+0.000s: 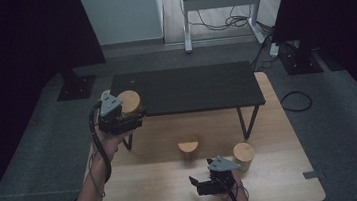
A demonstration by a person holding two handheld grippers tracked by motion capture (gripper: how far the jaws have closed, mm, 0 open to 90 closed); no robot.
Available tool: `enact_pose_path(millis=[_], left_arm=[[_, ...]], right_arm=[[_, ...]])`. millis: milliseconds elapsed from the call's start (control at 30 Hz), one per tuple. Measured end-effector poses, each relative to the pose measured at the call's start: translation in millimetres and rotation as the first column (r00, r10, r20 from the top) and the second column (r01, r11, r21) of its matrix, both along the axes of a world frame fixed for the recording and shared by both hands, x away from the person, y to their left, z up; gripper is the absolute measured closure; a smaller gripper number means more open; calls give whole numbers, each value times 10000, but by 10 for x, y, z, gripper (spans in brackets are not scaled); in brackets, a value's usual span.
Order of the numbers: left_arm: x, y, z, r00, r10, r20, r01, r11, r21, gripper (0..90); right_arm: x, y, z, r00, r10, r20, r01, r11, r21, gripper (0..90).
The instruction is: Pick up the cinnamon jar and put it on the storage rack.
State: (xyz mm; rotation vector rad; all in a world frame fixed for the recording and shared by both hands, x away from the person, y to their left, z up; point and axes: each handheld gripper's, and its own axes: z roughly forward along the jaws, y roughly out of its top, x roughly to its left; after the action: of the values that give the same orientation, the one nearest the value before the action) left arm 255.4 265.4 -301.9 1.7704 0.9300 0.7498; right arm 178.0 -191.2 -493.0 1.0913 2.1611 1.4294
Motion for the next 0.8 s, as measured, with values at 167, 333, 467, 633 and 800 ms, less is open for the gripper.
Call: enact_pose_path(millis=[167, 333, 467, 633, 800], left_arm=[[49, -16, -14, 9998, -33, 176, 34, 10000, -69, 254], [103, -52, -16, 9995, -3, 315, 4, 10000, -40, 254], [129, -57, -29, 9989, -17, 468, 23, 9999, -127, 254], [199, -60, -8, 9992, 96, 389, -93, 9999, -66, 254], [274, -45, -2, 9995, 224, 200, -220, 9996, -195, 254]], right_arm=[[6, -3, 1, 10000, 10, -22, -10, 10000, 73, 60], [5, -7, 3, 10000, 36, -5, -36, 9999, 100, 60], [6, -11, 5, 10000, 13, -3, -13, 9999, 102, 60], [6, -18, 6, 10000, -3, -11, 3, 9999, 135, 60], [10, -10, 2, 10000, 8, -50, -8, 9999, 101, 60]])
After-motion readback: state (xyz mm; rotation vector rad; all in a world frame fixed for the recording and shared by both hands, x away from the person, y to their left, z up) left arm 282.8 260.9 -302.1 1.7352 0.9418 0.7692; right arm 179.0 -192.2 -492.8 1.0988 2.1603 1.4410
